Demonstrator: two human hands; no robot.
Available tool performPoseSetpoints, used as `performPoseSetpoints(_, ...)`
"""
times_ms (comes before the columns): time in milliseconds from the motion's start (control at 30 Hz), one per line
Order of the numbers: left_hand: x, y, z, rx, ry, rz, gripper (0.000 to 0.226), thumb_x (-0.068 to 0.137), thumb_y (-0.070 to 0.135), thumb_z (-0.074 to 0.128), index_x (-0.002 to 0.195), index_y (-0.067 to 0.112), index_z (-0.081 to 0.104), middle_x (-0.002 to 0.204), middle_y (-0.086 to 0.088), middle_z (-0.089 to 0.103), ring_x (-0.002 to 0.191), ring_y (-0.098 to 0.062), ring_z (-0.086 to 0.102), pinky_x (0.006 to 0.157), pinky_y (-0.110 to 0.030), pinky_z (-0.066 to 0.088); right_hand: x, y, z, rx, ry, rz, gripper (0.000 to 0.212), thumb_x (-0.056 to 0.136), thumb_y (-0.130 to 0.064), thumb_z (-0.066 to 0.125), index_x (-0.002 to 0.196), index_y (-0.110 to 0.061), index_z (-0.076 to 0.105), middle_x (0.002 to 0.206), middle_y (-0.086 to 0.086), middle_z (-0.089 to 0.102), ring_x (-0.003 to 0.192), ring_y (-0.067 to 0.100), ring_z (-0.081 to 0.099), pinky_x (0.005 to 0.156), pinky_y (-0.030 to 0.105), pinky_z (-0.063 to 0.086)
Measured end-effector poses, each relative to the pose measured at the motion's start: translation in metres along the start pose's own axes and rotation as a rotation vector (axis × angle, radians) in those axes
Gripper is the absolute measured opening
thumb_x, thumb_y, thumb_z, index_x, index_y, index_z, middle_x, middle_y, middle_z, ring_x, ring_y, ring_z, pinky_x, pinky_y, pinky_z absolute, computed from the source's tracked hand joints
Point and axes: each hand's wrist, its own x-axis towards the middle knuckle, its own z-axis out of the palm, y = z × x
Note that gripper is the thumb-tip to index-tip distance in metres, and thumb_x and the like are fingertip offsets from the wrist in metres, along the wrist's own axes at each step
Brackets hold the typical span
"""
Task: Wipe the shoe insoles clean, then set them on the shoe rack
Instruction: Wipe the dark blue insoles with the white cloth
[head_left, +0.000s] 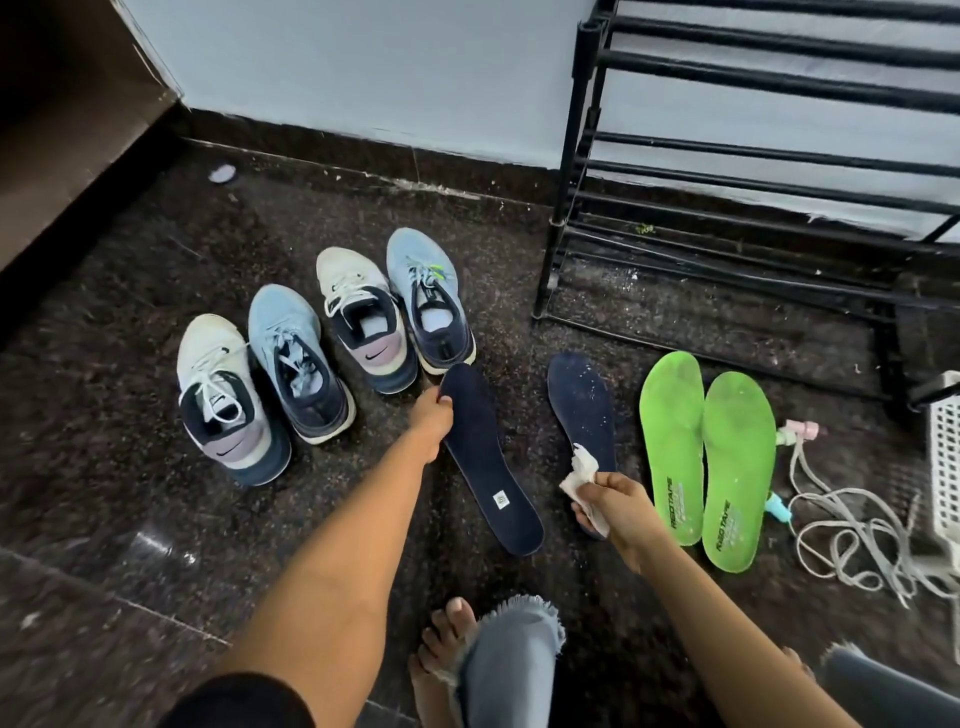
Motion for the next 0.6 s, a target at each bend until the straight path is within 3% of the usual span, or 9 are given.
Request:
performPoseSetpoints(100,-0.004,-0.005,0.0,0.126,0.0,0.03,0.04,0.1,0.015,0.042,0.141,0.014,0.047,0.139,-0.009,0.053,0.124,-0.029,0.051,0.104,-0.04,0.044,0.0,0.003,-0.002,-0.085,0.025,-0.046,0.009,0.08,0.0,0.065,0.078,-0.007,0.06,0.073,0.009,0.062,0.06,0.017,0.054,0.056,0.025,0.043)
performPoseSetpoints(200,-0.017,-0.003,-0.001,0.21,0.042,0.087,0.042,0.096,0.011,0.053,0.138,0.015,0.049,0.133,-0.006,0.056,0.121,-0.028,0.053,0.098,-0.035,0.045,-0.001,0.003,-0.005,-0.117,0.036,-0.053,0.016,0.074,0.008,0.066,0.078,-0.007,0.061,0.073,0.009,0.064,0.062,0.019,0.058,0.057,0.026,0.047)
performPoseSetpoints(300,-0.032,0.0,0.004,0.286,0.222,0.119,0.046,0.092,0.006,0.058,0.135,0.012,0.046,0.142,-0.011,0.041,0.128,-0.032,0.043,0.105,-0.038,0.039,0.0,0.002,-0.008,-0.036,0.004,-0.021,0.03,0.072,0.015,0.066,0.096,-0.003,0.06,0.089,0.015,0.067,0.075,0.025,0.064,0.07,0.038,0.056)
performPoseSetpoints(367,-0.046,0.006,0.013,0.287,0.325,0.149,0.038,0.091,0.006,0.058,0.127,0.01,0.049,0.138,-0.013,0.037,0.127,-0.033,0.039,0.103,-0.04,0.037,0.0,0.0,-0.009,0.024,0.0,-0.019,0.034,0.073,0.017,0.065,0.1,-0.003,0.057,0.088,0.012,0.066,0.073,0.024,0.065,0.067,0.038,0.055)
performPoseSetpoints(467,-0.064,0.014,0.038,0.23,0.177,0.187,0.022,0.091,0.013,0.06,0.112,0.01,0.057,0.117,-0.01,0.058,0.111,-0.027,0.056,0.093,-0.034,0.044,-0.001,-0.007,-0.01,0.093,0.029,-0.052,0.032,0.073,0.016,0.066,0.097,-0.003,0.057,0.076,0.01,0.064,0.066,0.023,0.061,0.062,0.034,0.049)
performPoseSetpoints(533,-0.075,0.016,0.058,0.176,-0.029,0.128,0.013,0.09,0.02,0.063,0.102,0.016,0.061,0.104,-0.004,0.067,0.101,-0.023,0.063,0.088,-0.03,0.049,-0.001,-0.012,-0.012,0.14,0.06,-0.069,0.023,0.077,0.01,0.066,0.093,-0.004,0.058,0.079,0.01,0.067,0.07,0.023,0.064,0.065,0.035,0.054)
performPoseSetpoints(600,-0.081,0.014,0.078,0.185,-0.191,0.049,0.011,0.085,0.028,0.067,0.09,0.022,0.06,0.105,-0.005,0.07,0.098,-0.023,0.066,0.09,-0.034,0.054,0.001,-0.017,-0.019,0.167,0.106,-0.07,0.012,0.084,0.003,0.062,0.092,-0.004,0.058,0.087,0.013,0.067,0.075,0.022,0.066,0.067,0.033,0.058)
